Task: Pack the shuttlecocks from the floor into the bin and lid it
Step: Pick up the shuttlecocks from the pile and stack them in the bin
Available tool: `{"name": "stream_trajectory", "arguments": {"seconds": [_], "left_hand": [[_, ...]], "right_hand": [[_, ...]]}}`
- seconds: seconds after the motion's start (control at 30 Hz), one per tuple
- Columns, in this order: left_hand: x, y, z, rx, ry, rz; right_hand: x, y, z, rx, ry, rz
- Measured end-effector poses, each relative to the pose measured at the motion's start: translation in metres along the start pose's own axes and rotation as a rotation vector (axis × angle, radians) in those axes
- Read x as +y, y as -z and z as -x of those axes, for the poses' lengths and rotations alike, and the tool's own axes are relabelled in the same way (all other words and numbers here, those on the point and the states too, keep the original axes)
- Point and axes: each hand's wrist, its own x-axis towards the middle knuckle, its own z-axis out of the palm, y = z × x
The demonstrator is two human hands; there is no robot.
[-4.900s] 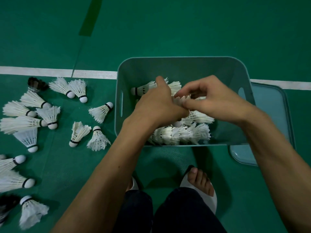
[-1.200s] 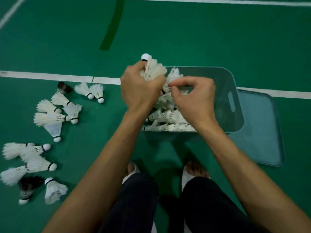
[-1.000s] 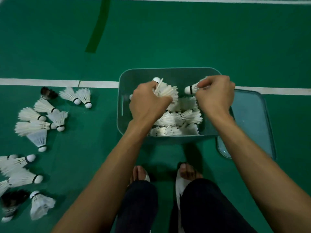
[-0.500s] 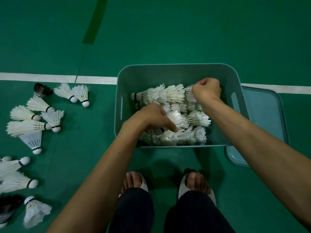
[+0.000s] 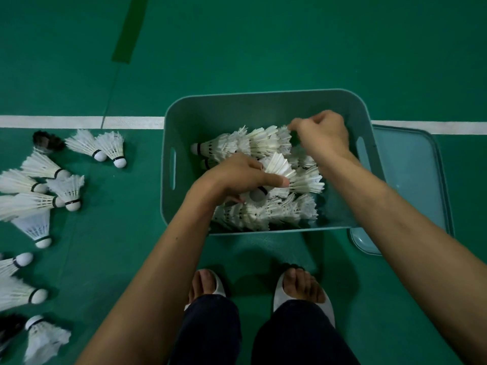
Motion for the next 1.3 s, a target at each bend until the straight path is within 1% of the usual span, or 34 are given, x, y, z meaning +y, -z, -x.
{"name": "stream_trajectory", "arguments": {"seconds": [0.03, 0.07, 0.17, 0.2, 0.27, 0.33, 0.43, 0.47, 0.57, 0.67, 0.73, 0.8, 0.93, 1.03, 1.07, 1.17, 1.3], "left_hand": [[0.002, -0.002, 0.000, 0.011, -0.016, 0.022], [0.003, -0.005, -0.001, 0.023, -0.031, 0.040], [0.007, -0.013, -0.001, 0.056, -0.067, 0.037], [0.009, -0.014, -0.001, 0.058, -0.079, 0.024], [0.010, -0.018, 0.001, 0.039, -0.100, 0.007], [0.009, -0.020, 0.004, 0.019, -0.110, -0.010], [0.003, -0.020, 0.005, 0.046, -0.127, -0.066], [0.001, -0.019, 0.006, 0.045, -0.113, -0.078], [-0.006, -0.016, 0.005, 0.043, -0.083, -0.088], [-0.010, -0.009, 0.004, 0.030, -0.085, -0.070], [-0.010, -0.006, 0.004, 0.009, -0.072, -0.033], [-0.011, -0.003, 0.004, -0.008, -0.061, 0.007], [-0.012, -0.001, 0.001, -0.024, -0.029, 0.089], [-0.013, -0.002, -0.001, -0.015, -0.030, 0.082], [-0.012, -0.002, 0.000, -0.019, -0.030, 0.075], [-0.009, -0.003, 0.002, -0.055, -0.032, 0.050], [-0.008, -0.004, 0.006, -0.042, -0.053, 0.130]], "right_hand": [[0.003, 0.005, 0.007, 0.005, 0.048, 0.022], [0.006, 0.010, 0.014, -0.035, 0.077, 0.024], [0.016, 0.020, 0.031, -0.220, 0.084, 0.084], [0.019, 0.023, 0.033, -0.249, 0.084, 0.134], [0.023, 0.030, 0.034, -0.237, 0.097, 0.199], [0.024, 0.038, 0.034, -0.133, 0.139, 0.275], [0.021, 0.046, 0.031, 0.131, 0.286, 0.515], [0.020, 0.046, 0.031, 0.194, 0.313, 0.575], [0.017, 0.038, 0.025, 0.305, 0.391, 0.672], [0.014, 0.023, 0.014, 0.317, 0.422, 0.619], [0.015, 0.012, 0.005, 0.280, 0.383, 0.536], [0.016, 0.001, -0.004, 0.237, 0.263, 0.383], [0.016, -0.015, -0.013, 0.167, -0.058, 0.048], [0.017, -0.019, -0.020, 0.095, -0.196, -0.123], [0.017, -0.018, -0.022, 0.078, -0.200, -0.123], [0.017, -0.013, -0.023, 0.050, -0.145, -0.016], [0.016, -0.003, -0.010, 0.005, -0.069, 0.050]]}}
